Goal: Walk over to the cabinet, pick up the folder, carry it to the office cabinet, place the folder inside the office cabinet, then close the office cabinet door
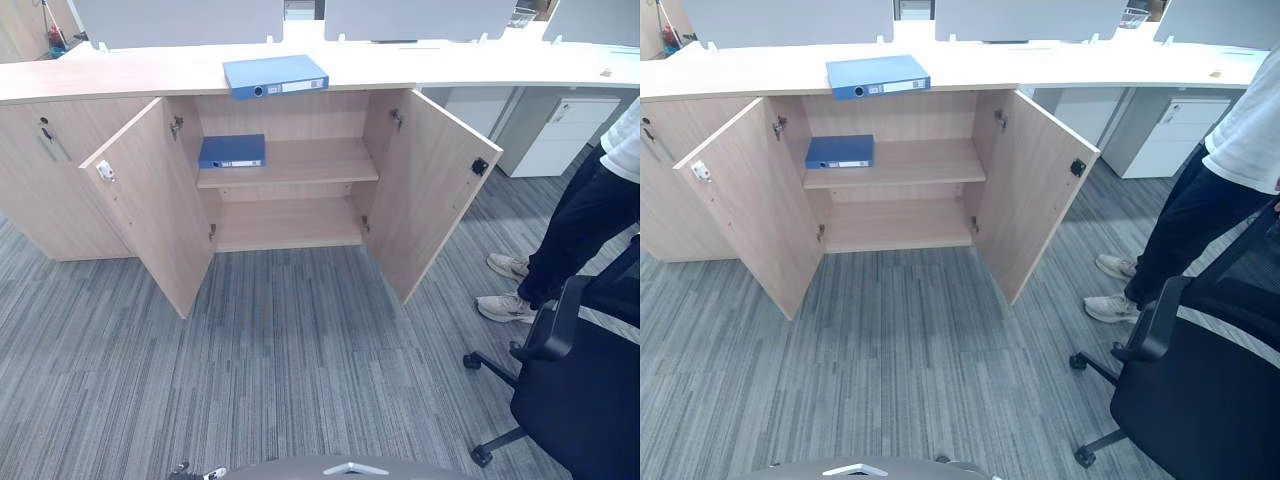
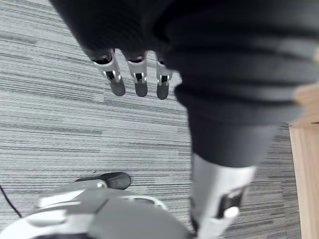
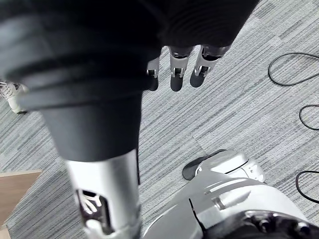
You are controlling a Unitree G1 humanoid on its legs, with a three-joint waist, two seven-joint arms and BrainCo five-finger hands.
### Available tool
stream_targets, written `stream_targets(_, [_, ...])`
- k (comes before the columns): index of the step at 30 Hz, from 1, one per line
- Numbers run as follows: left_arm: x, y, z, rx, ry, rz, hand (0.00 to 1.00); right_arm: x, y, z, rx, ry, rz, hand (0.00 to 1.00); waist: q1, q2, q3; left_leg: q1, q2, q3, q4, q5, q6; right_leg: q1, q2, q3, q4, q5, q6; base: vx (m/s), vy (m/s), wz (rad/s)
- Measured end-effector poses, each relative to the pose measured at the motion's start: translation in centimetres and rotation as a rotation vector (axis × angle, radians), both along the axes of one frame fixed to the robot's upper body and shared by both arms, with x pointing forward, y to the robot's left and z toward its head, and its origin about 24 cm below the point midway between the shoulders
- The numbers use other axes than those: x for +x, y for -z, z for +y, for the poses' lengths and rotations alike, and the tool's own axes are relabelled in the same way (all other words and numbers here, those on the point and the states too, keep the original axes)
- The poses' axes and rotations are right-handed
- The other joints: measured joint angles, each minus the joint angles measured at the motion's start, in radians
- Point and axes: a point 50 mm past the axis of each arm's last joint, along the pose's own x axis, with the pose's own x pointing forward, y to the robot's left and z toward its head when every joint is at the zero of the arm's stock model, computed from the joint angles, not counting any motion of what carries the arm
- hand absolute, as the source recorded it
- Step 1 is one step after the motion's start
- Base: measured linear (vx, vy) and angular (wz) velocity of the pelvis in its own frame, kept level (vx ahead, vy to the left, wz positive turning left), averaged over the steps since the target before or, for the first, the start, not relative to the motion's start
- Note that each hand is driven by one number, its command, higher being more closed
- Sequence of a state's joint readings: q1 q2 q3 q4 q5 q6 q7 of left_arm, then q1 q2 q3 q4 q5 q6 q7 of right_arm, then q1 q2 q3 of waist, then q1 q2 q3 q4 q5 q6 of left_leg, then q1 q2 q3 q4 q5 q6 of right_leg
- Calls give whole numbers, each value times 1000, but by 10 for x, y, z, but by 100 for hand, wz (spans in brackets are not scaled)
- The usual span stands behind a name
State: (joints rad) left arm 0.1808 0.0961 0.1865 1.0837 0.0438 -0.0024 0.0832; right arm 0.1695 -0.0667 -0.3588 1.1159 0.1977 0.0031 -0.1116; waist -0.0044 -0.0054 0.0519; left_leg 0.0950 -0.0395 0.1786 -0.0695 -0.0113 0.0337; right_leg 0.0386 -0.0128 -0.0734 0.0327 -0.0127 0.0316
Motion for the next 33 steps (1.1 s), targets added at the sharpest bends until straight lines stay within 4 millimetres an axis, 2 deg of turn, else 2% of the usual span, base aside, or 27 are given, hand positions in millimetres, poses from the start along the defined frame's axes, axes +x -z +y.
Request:
stream_targets(2, [5,0,0,0,3,-11,0,6,0,0,-1,2,-15,0,-6,-9,10,16,-5,0,-15,9,8,17,-3,-4,-13,1,2,71,37,3])
stream_targets(3, [6,0,0,1,4,-12,0,6,0,0,-1,1,-15,0,-8,-1,19,15,-7,0,-15,7,7,18,-5,-5,-18,0,3,74,33,3])
stream_targets(4, [10,-1,0,1,6,-21,0,11,-1,0,-1,-4,-24,0,-8,-17,21,19,-9,-2,-14,7,6,24,-7,-9,-24,1,5,91,24,7])
stream_targets(8, [13,-1,0,4,9,-30,0,21,-1,3,5,-11,-47,0,-9,-12,36,29,-15,-9,-9,6,5,41,-11,-24,-41,2,6,55,7,10])
stream_targets(16, [13,-1,-4,6,16,-29,0,26,-3,-1,-9,-33,-53,0,-14,0,44,39,-12,-10,-16,10,0,53,-10,-27,-44,7,7,-54,-18,1])
stream_targets(24, [15,-1,-4,10,45,-31,0,29,-3,0,-17,-79,-51,0,-13,-6,47,27,-12,10,-17,8,0,48,-9,-20,-71,15,11,-78,-8,-7])
stream_targets(33, [19,-2,-2,14,63,-38,0,44,-5,1,-21,-112,-80,0,-5,-14,54,-2,-12,61,-16,-17,6,1,-9,20,-60,20,22,30,3,-16])
